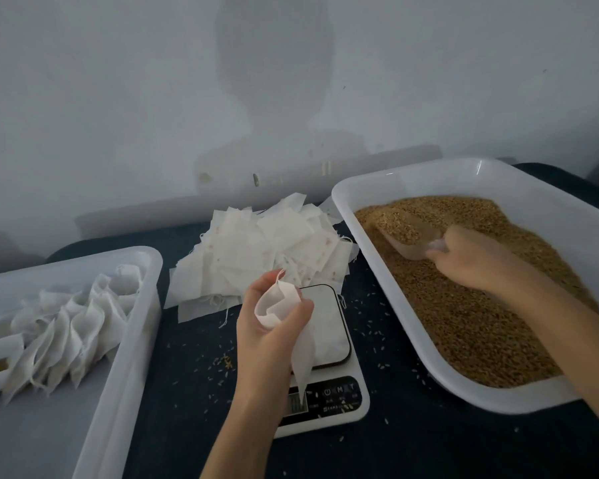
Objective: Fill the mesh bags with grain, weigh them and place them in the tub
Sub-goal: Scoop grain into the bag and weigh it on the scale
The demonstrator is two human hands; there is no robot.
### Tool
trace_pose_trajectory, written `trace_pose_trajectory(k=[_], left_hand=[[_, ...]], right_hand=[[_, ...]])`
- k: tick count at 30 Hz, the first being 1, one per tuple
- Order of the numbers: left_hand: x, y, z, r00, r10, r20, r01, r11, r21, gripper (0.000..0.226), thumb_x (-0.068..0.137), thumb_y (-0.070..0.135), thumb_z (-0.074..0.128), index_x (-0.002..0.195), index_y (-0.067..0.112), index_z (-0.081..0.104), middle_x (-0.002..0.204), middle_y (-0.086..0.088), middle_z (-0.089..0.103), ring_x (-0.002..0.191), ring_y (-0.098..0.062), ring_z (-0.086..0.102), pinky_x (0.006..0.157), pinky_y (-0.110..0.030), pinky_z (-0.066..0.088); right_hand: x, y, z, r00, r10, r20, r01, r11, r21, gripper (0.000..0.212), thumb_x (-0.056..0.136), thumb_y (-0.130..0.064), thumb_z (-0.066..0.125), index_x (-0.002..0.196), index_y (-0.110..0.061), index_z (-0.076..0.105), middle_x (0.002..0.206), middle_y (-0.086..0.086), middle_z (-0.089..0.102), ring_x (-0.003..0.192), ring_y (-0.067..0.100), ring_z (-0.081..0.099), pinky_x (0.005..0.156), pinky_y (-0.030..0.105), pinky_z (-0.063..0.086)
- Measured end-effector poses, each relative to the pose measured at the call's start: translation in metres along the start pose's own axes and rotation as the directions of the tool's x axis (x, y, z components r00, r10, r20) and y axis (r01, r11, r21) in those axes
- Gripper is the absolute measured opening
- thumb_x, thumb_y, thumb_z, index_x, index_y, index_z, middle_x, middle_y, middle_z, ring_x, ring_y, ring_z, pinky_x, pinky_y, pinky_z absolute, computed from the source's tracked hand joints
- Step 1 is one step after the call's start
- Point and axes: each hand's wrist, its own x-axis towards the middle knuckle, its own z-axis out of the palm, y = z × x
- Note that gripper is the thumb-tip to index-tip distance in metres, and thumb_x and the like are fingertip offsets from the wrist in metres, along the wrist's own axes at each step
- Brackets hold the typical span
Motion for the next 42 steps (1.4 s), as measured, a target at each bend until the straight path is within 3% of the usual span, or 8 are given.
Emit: trace_pose_trajectory(k=[3, 7, 13, 18, 24, 30, 33, 42], left_hand=[[0.000, 0.000, 0.003, 0.999, 0.031, 0.013, -0.032, 0.997, 0.064, 0.043, 0.075, 0.005, 0.074, 0.101, 0.037, 0.062, 0.087, 0.000, 0.064, 0.063, -0.005, 0.060, 0.055, -0.021, 0.052], [-0.002, 0.002, 0.005, 0.996, 0.075, 0.055, -0.082, 0.986, 0.143, 0.044, 0.061, 0.017, 0.071, 0.097, 0.040, 0.058, 0.087, -0.002, 0.063, 0.060, 0.000, 0.058, 0.054, -0.016, 0.050], [0.005, -0.001, 0.000, 0.982, 0.147, 0.118, -0.175, 0.942, 0.287, 0.048, 0.073, -0.001, 0.067, 0.100, 0.036, 0.053, 0.079, 0.017, 0.060, 0.061, 0.001, 0.055, 0.054, -0.013, 0.048], [0.011, 0.001, -0.002, 0.975, 0.185, 0.118, -0.218, 0.893, 0.394, 0.048, 0.075, 0.000, 0.066, 0.102, 0.036, 0.048, 0.094, 0.008, 0.058, 0.069, 0.005, 0.056, 0.056, -0.007, 0.045], [0.013, 0.001, -0.002, 0.969, 0.176, 0.176, -0.239, 0.849, 0.471, 0.049, 0.077, 0.003, 0.063, 0.105, 0.038, 0.042, 0.104, 0.011, 0.056, 0.080, 0.007, 0.056, 0.058, -0.009, 0.046], [0.010, -0.001, 0.002, 0.959, 0.187, 0.214, -0.273, 0.820, 0.503, 0.053, 0.078, 0.001, 0.065, 0.109, 0.036, 0.040, 0.103, 0.013, 0.056, 0.084, 0.003, 0.056, 0.061, -0.012, 0.048], [0.009, -0.002, 0.004, 0.955, 0.180, 0.236, -0.283, 0.794, 0.538, 0.055, 0.078, 0.001, 0.065, 0.106, 0.039, 0.036, 0.099, 0.011, 0.056, 0.083, -0.001, 0.056, 0.064, -0.016, 0.049], [0.008, -0.008, 0.005, 0.949, 0.185, 0.256, -0.304, 0.756, 0.579, 0.054, 0.079, 0.001, 0.064, 0.108, 0.035, 0.034, 0.097, 0.012, 0.054, 0.081, -0.001, 0.055, 0.063, -0.018, 0.048]], right_hand=[[-0.010, 0.003, 0.003, 0.996, 0.014, -0.090, -0.008, 0.998, 0.066, 0.026, 0.099, -0.033, 0.045, 0.109, -0.010, 0.049, 0.073, 0.003, 0.057, 0.058, 0.013, 0.055, 0.049, 0.026, 0.041], [-0.021, -0.001, -0.005, 0.989, -0.021, -0.144, 0.032, 0.997, 0.076, 0.025, 0.094, -0.037, 0.053, 0.096, -0.013, 0.048, 0.071, 0.001, 0.057, 0.051, 0.010, 0.051, 0.042, 0.018, 0.034], [-0.044, -0.005, -0.036, 0.961, -0.203, -0.189, 0.244, 0.942, 0.230, 0.022, 0.084, -0.044, 0.057, 0.091, -0.024, 0.059, 0.074, -0.007, 0.066, 0.064, 0.011, 0.064, 0.056, 0.025, 0.049], [-0.067, -0.015, -0.065, 0.903, -0.430, -0.022, 0.419, 0.866, 0.272, 0.036, 0.060, -0.063, 0.057, 0.086, -0.040, 0.069, 0.081, -0.031, 0.068, 0.075, -0.012, 0.062, 0.067, 0.022, 0.041], [-0.078, -0.033, -0.084, 0.831, -0.545, 0.109, 0.527, 0.835, 0.157, 0.042, 0.055, -0.073, 0.050, 0.093, -0.058, 0.062, 0.086, -0.041, 0.064, 0.085, -0.023, 0.056, 0.070, 0.018, 0.039], [-0.073, -0.043, -0.094, 0.812, -0.546, 0.207, 0.566, 0.823, -0.047, 0.035, 0.057, -0.072, 0.052, 0.090, -0.061, 0.057, 0.085, -0.043, 0.059, 0.082, -0.016, 0.056, 0.071, 0.022, 0.046], [-0.073, -0.054, -0.096, 0.807, -0.548, 0.219, 0.584, 0.797, -0.157, 0.034, 0.055, -0.071, 0.049, 0.085, -0.057, 0.060, 0.088, -0.059, 0.040, 0.074, -0.009, 0.056, 0.065, 0.018, 0.040], [-0.073, -0.072, -0.099, 0.804, -0.533, 0.263, 0.594, 0.740, -0.315, 0.031, 0.055, -0.073, 0.046, 0.075, -0.052, 0.057, 0.082, -0.064, 0.030, 0.068, -0.010, 0.049, 0.056, 0.021, 0.036]])
